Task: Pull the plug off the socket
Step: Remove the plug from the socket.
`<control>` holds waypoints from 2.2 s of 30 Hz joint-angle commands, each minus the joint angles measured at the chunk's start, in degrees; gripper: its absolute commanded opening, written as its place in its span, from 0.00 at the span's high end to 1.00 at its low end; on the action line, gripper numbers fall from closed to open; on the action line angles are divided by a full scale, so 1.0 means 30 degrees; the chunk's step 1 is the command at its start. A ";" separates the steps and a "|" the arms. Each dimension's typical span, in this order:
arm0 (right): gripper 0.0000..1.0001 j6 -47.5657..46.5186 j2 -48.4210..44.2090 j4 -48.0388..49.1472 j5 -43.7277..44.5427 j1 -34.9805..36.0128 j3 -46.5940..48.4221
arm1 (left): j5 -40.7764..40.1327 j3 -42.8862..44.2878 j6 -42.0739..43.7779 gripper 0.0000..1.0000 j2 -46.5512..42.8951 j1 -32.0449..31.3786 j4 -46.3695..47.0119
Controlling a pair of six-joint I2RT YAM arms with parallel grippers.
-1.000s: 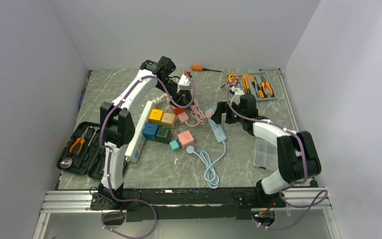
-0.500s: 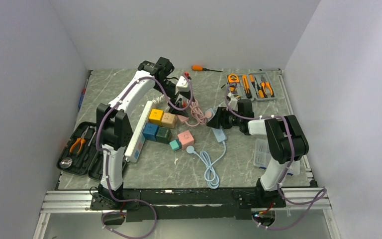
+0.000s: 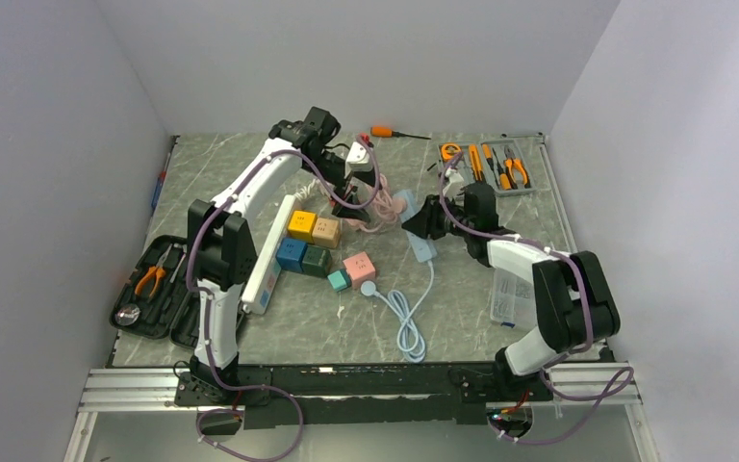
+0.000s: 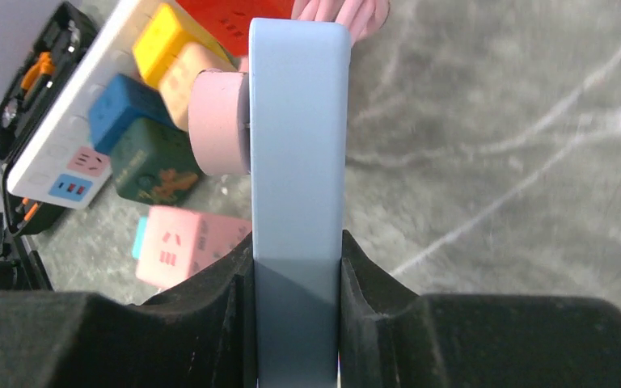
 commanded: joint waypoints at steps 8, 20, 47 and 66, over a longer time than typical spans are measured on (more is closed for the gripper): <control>1.00 -0.3658 -0.3004 0.2315 -0.1840 0.1236 0.3681 | 0.0567 -0.0137 -0.3448 0.01 0.0296 -0.0043 0.4488; 1.00 -0.5308 -0.4162 -0.0119 -0.2033 0.2361 0.4621 | 0.0419 -0.0170 -0.5307 0.01 -0.0287 0.0661 0.7640; 1.00 -0.4624 -0.4906 0.4013 -0.0538 0.2355 0.3704 | 0.1980 0.1677 0.1024 0.39 0.0837 0.0453 -0.3387; 1.00 -0.3936 -0.3240 0.5643 0.0098 0.2326 0.3484 | 0.2796 0.2313 0.5558 1.00 0.0960 0.0589 -0.7813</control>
